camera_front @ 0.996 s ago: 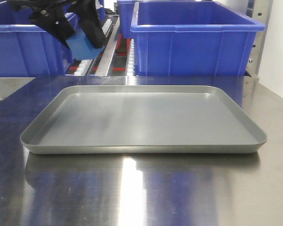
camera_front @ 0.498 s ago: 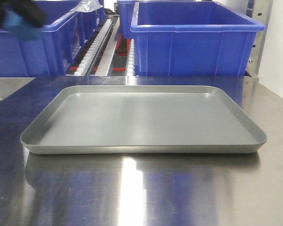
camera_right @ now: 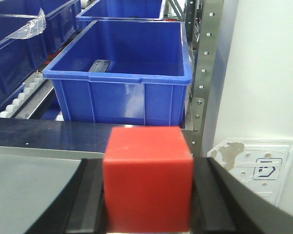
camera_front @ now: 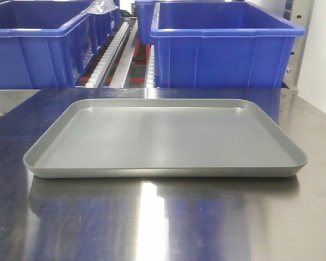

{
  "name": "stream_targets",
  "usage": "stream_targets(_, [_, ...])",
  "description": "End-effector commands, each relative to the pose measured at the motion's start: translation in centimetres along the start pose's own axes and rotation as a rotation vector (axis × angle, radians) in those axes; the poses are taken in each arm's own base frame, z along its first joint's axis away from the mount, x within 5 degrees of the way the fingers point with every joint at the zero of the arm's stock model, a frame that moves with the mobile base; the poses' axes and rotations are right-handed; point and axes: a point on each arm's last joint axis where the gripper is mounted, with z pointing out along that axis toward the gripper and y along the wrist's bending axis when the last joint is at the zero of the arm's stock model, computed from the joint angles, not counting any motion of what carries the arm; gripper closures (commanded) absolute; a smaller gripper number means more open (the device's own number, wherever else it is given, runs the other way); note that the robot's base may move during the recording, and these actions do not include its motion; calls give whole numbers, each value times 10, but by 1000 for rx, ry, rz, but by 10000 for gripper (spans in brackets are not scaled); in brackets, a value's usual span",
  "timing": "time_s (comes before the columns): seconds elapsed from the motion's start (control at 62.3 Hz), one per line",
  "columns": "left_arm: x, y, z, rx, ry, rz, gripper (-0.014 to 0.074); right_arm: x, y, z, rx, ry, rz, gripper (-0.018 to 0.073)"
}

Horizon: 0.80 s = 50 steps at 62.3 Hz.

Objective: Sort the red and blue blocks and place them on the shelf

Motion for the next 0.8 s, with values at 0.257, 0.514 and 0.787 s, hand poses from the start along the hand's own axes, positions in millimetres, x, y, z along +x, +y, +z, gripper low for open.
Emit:
stream_targets(0.257, [-25, 1, -47, -15, -277, 58, 471, -17, 0, -1, 6, -105, -6, 515])
stream_targets(0.514, [-27, 0, -52, -17, -299, 80, 471, -17, 0, -1, 6, -105, -6, 515])
stream_targets(0.787, [-27, 1, -52, -24, -299, 114, 470, -17, 0, -1, 6, -105, -6, 515])
